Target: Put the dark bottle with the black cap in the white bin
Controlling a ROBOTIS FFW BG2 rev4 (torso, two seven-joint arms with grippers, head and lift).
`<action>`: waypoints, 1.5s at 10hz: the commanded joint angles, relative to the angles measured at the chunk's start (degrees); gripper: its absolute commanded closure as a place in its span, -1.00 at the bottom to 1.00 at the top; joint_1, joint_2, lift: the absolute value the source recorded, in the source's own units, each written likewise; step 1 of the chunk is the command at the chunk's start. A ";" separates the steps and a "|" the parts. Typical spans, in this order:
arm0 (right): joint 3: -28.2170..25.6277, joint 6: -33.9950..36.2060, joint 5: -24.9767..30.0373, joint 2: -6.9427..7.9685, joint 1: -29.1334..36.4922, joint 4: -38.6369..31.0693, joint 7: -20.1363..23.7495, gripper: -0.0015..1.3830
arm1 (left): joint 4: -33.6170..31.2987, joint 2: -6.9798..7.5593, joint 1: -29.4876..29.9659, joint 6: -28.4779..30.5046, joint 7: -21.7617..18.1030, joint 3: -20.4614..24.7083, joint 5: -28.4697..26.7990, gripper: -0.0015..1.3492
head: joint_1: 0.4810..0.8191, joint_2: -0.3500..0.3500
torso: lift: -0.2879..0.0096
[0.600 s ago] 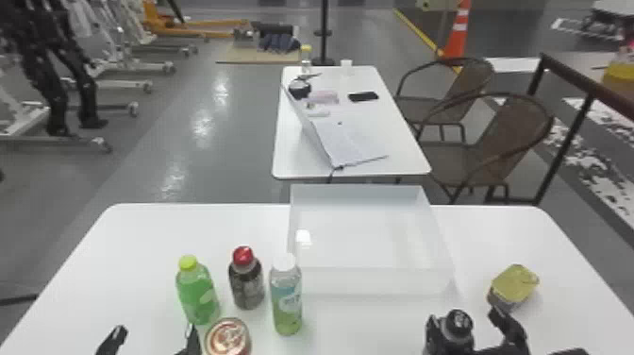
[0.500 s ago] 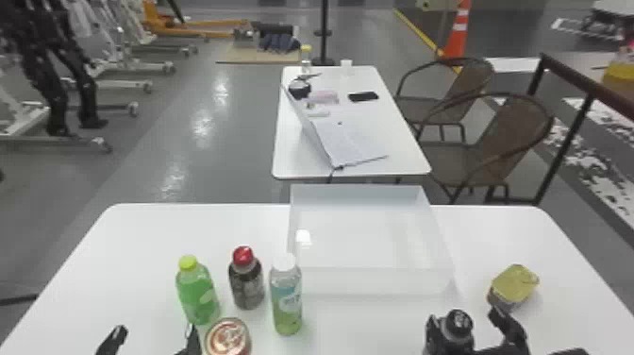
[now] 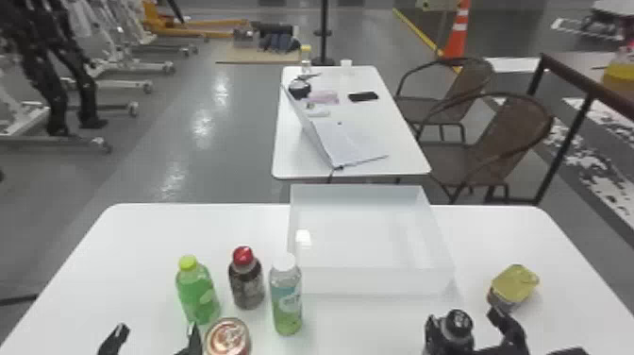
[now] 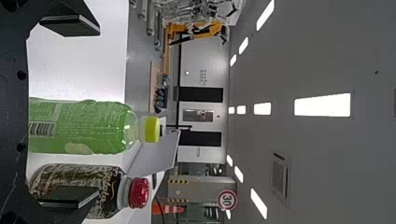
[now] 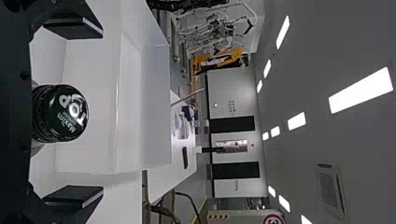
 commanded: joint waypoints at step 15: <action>-0.09 6.75 -3.78 -2.29 -3.81 4.66 5.01 -0.83 | 1.58 -0.24 -1.86 -1.50 0.00 -1.20 1.06 -0.84 | -0.60 0.00 | 0.26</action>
